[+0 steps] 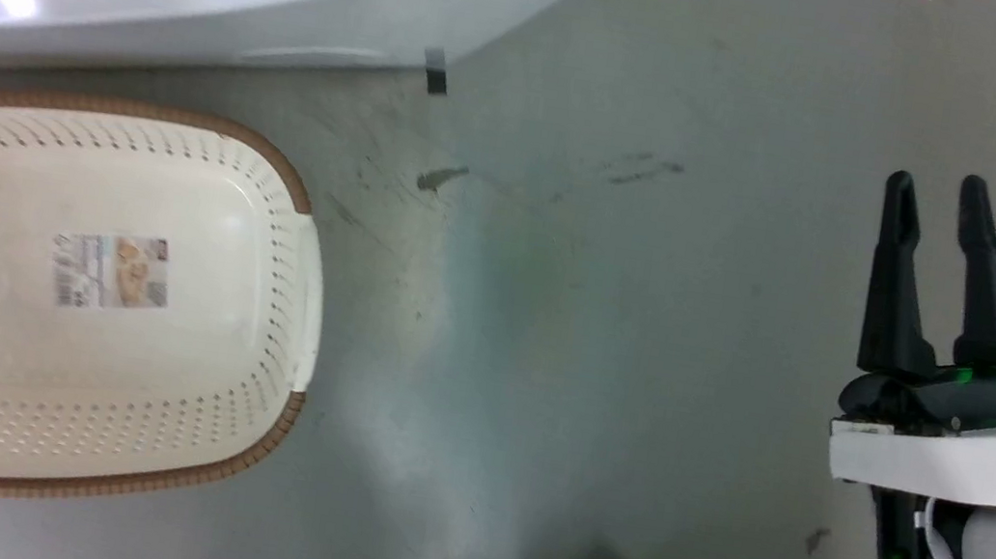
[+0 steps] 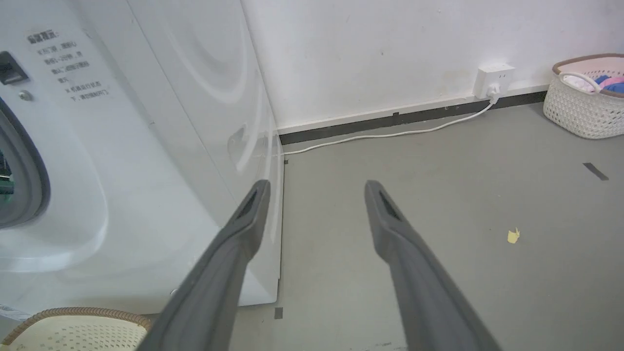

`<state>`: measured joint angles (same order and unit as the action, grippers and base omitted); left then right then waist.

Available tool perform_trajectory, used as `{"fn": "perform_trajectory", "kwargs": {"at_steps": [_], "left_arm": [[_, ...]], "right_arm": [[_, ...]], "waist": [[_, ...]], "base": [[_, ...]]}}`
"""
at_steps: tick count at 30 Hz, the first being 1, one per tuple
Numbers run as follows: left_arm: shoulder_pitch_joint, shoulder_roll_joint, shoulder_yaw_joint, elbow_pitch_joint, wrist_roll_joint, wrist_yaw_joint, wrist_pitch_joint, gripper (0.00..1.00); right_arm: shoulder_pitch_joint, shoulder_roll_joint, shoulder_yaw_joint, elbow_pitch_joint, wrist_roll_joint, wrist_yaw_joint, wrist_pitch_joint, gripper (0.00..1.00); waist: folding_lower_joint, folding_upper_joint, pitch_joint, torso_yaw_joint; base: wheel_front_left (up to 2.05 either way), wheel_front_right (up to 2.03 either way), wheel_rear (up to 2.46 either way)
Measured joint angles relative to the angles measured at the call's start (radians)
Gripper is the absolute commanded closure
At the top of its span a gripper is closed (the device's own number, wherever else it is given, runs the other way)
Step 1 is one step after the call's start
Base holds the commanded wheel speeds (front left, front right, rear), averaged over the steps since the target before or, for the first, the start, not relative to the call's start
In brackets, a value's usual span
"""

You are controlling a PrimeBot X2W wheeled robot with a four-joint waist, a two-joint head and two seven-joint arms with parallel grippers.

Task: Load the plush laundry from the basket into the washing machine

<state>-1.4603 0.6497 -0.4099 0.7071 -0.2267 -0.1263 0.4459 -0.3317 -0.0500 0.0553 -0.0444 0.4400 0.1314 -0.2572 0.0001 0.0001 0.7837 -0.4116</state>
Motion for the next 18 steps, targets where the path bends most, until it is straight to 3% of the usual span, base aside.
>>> {"fn": "perform_trajectory", "kwargs": {"at_steps": [7,12,16,17,18], "left_arm": [[0.152,-0.053,0.009,0.05,-0.054,0.011,-0.16,0.0],[0.3,-0.131,0.03,0.049,-0.119,0.027,-0.3,0.0],[0.474,-0.184,0.047,-0.002,-0.155,0.06,-0.48,0.0],[0.474,-0.184,0.047,-0.002,-0.155,0.06,-0.48,0.0],[0.59,-0.223,0.071,-0.063,-0.189,0.088,-0.584,0.0]], "right_arm": [[0.015,0.0,-0.052,0.007,-0.071,0.0,0.0,0.0],[0.06,0.0,-0.091,0.009,-0.133,0.0,0.0,0.0],[0.116,0.0,-0.107,0.01,-0.179,0.0,0.0,0.0],[0.116,0.0,-0.107,0.01,-0.179,0.0,0.0,0.0],[0.147,0.0,-0.113,0.01,-0.202,0.0,0.0,0.0]], "waist": [[-0.0001,0.0,-0.102,0.038],[-0.0002,0.0,-0.2,0.085],[-0.0003,0.0,-0.311,0.14],[-0.0003,0.0,-0.311,0.14],[-0.0004,0.0,-0.381,0.174]], "base": [[0.0,0.0,0.0],[0.0,0.0,0.0],[0.0,0.0,0.0],[0.0,0.0,0.0],[0.0,0.0,0.0]]}}
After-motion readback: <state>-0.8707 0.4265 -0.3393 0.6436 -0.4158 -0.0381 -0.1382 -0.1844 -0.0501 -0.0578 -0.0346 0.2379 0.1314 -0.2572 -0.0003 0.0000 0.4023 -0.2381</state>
